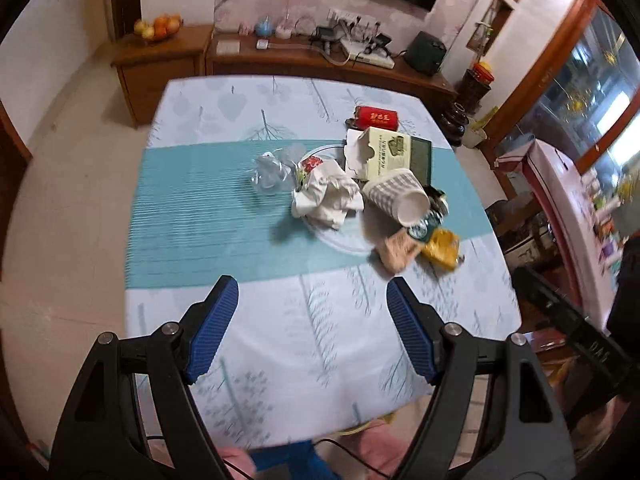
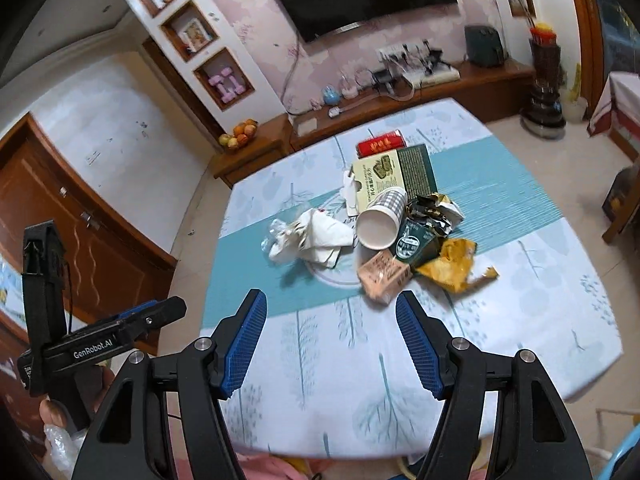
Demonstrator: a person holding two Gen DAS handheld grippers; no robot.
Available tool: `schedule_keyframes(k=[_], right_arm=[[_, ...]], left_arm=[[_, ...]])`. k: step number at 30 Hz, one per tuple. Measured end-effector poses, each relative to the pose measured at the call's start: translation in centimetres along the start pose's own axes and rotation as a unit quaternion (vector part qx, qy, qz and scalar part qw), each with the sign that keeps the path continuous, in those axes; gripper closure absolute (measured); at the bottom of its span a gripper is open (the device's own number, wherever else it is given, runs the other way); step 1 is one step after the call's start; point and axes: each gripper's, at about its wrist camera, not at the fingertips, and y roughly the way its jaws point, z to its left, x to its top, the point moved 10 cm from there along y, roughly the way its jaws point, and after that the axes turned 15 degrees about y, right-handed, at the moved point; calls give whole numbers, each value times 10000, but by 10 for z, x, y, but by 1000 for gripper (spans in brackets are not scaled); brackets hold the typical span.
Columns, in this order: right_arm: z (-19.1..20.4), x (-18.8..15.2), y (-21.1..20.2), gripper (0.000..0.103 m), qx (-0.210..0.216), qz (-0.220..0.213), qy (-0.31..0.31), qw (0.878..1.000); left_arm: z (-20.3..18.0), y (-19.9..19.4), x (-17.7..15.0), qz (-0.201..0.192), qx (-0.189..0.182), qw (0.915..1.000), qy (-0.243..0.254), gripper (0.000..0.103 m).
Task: Collect trash
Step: 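Move both open tools back toward the remaining trash on the table, then grasp the white crumpled tissue with the left tool while the right tool grasps the grey-checked paper cup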
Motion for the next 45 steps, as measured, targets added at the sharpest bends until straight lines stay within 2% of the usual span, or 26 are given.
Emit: schedule_keyframes(k=[4,13,17,24,30,31,33,34,36,38,45], right_arm=[[-15,32,58,35,-204,341,402,9984],[-50,82,148,35,-405,556,1139,9911],[-58,92,176,35,-459,682,1299,9881],[-67,92,216,37,-596,920,1372,9845],[-71,85,237,45,-540,1043,1366,9836],[-70,85,238,46,-504,1025,1358,9841],[-69,83,239,47,-510,1001,1292,9852],[-68,82,239,48,-531,984,1229,9861],[-65,81,238,54,-545,944,1126,9876],[-61,79,233,54,-526,887,1012,9895],[-45,74,202,55,-248,672,948,9929]], left_arm=[[10,51,28,306,-264,9986,-334,29],[15,134,63,706,-548,9936,-689,29],[10,163,72,838,-663,9907,-837,29],[10,196,72,1046,-559,9888,-906,29],[12,222,66,1168,-554,9862,-1037,30],[12,226,63,1188,-557,9857,-1060,37],[9,230,60,1201,-626,9851,-1060,43],[8,230,60,1162,-644,9856,-1046,52],[5,228,60,1065,-559,9883,-938,57],[2,223,58,982,-430,9909,-812,63],[-2,187,48,733,-321,9936,-801,68]])
